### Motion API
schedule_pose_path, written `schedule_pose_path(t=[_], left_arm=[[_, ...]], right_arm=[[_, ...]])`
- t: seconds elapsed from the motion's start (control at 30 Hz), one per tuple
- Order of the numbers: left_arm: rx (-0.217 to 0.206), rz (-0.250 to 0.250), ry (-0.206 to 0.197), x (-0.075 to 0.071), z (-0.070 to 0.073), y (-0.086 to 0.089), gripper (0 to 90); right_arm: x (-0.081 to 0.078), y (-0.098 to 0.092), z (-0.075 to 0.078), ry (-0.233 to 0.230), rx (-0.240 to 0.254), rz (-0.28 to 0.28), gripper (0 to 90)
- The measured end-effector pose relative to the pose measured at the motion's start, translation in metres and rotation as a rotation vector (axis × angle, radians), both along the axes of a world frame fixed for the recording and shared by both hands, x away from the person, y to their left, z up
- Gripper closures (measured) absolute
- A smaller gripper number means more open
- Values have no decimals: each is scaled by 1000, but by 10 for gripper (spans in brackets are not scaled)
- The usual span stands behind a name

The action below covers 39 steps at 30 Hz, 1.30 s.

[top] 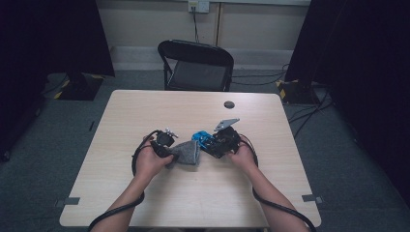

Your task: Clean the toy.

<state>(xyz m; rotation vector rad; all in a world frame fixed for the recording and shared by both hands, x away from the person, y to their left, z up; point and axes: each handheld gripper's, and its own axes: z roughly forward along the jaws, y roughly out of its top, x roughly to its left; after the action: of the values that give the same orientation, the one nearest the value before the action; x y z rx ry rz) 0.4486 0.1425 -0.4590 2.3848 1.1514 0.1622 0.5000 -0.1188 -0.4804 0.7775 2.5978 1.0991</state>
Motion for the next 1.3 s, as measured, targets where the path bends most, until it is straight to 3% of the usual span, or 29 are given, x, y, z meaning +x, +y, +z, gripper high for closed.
schedule_pose_path(t=[0.33,0.73,0.93,1.07,1.3], left_arm=[[-8,64,-3,10,1,13,719],[-5,86,-43,0,13,30,719],[-47,33,-43,-10,18,24,719],[-58,-29,-33,-20,18,10,718],[-56,-95,-21,-29,14,-8,717]], right_arm=[[0,0,0,1,6,-3,385],[0,0,0,2,6,-5,385],[0,0,0,2,7,-7,385],[0,0,0,4,7,-11,384],[-1,0,0,5,5,-13,381]])
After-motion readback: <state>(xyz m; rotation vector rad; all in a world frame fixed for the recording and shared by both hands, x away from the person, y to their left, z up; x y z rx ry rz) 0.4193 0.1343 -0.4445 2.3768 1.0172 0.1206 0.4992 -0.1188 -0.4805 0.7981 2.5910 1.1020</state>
